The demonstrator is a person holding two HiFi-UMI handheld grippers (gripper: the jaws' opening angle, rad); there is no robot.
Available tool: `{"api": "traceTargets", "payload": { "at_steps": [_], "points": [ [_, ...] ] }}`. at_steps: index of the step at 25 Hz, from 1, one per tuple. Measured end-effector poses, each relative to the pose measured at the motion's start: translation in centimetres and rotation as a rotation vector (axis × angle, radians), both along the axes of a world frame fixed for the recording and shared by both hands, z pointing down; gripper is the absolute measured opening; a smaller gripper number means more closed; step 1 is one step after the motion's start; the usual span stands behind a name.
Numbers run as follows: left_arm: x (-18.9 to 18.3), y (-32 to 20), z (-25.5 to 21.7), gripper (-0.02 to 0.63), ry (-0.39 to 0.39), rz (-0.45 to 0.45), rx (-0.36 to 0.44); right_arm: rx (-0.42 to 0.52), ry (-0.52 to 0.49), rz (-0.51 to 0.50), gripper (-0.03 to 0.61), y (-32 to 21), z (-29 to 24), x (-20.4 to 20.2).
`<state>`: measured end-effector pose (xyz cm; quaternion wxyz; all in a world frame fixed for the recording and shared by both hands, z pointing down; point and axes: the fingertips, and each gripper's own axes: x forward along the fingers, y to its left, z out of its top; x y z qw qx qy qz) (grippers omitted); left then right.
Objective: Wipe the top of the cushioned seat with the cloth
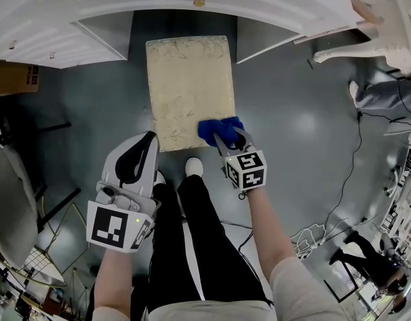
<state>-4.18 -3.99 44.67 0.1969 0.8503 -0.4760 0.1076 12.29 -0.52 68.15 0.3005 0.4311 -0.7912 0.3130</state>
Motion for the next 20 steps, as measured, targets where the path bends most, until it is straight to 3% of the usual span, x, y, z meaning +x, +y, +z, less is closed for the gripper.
{"api": "traceTargets", "payload": {
  "at_steps": [6, 20],
  "points": [
    [-1.0, 0.6, 0.1, 0.0, 0.006, -0.001, -0.004, -0.01, 0.011, 0.001, 0.137, -0.1, -0.1, -1.9],
    [-5.6, 1.6, 0.0, 0.0, 0.005, -0.021, -0.004, -0.016, -0.01, -0.095, 0.137, 1.1, -0.4, -13.0]
  ]
}}
